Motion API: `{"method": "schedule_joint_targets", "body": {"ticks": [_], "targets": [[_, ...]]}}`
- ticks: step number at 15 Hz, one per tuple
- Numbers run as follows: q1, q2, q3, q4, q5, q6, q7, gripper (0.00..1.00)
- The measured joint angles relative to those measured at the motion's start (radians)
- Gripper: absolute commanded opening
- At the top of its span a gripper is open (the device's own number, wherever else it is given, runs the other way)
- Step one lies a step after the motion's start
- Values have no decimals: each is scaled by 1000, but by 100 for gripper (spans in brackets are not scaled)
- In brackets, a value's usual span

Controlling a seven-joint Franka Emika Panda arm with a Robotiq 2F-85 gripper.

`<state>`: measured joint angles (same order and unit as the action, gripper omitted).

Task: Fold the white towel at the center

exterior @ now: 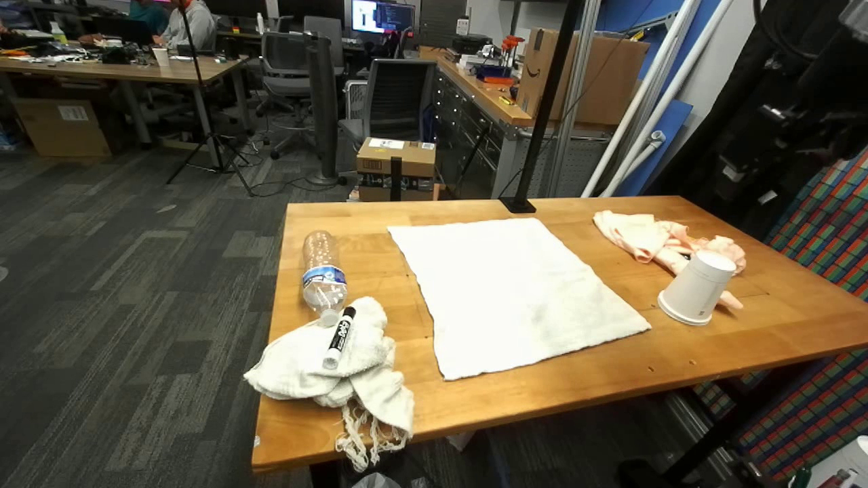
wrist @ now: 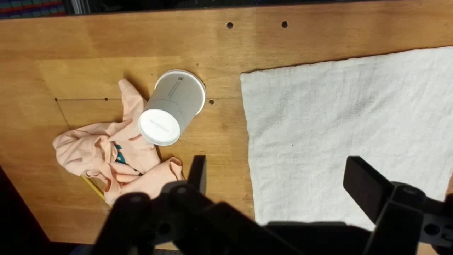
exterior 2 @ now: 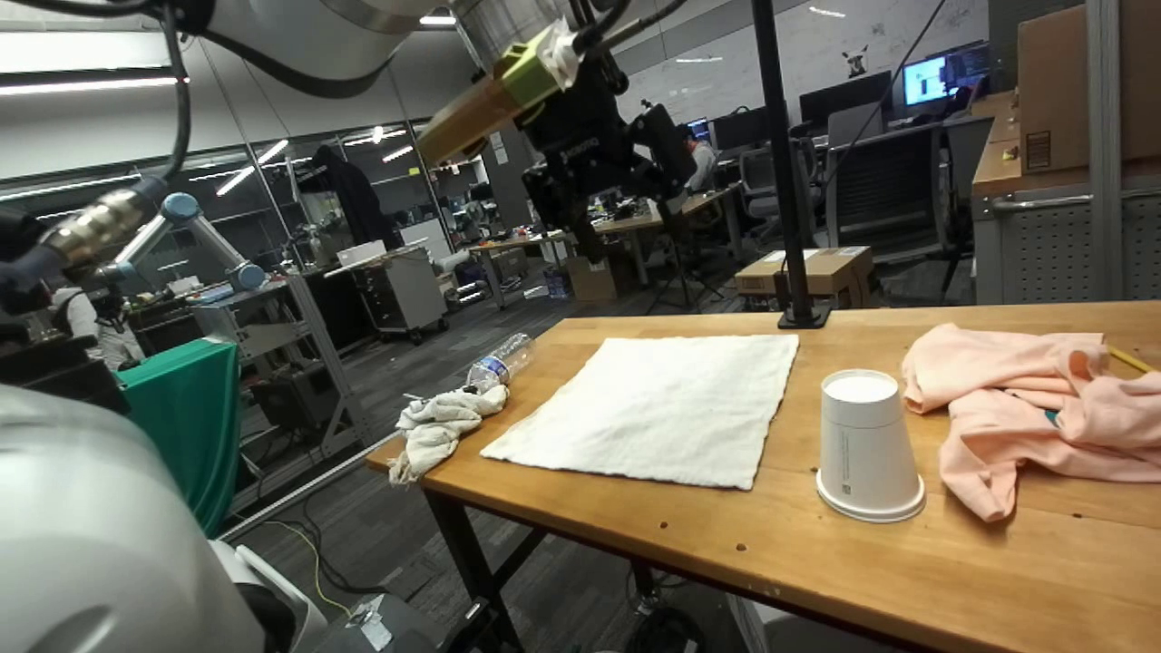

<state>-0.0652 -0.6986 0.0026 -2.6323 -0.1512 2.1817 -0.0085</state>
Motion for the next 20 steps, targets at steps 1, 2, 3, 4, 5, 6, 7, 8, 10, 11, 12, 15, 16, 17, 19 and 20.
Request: {"method": "schedule_joint_targets", "body": {"ticks": [1,2,3,4,5,6,7,8,10,11,12,15,16,17,19,20], "targets": [[0,21,4,-1,-19,22,0,100],[0,42,8,-1,-36,44,0,100],[0,61,11,-1,-48,62,0,100],[-1,81,14,-1,-60,80,1,100],[0,100,17,-1,-67,96,0,100],[0,120,19,-1,-70,114,0,100],[0,141,20,-1,-70,132,0,100],[0,163,20,-1,-70,149,0,100],[0,210,20,-2,-70,186,0,100],[0,234,20,-3,-70,206,0,100],[1,258,20,-4,-70,224,1,100],[1,332,19,-7,-70,282,1,100],[0,355,19,-7,-70,297,2,100],[0,377,19,-7,-70,310,2,100],[0,418,19,-6,-71,327,2,100],[0,437,19,-4,-71,334,2,100]]}}
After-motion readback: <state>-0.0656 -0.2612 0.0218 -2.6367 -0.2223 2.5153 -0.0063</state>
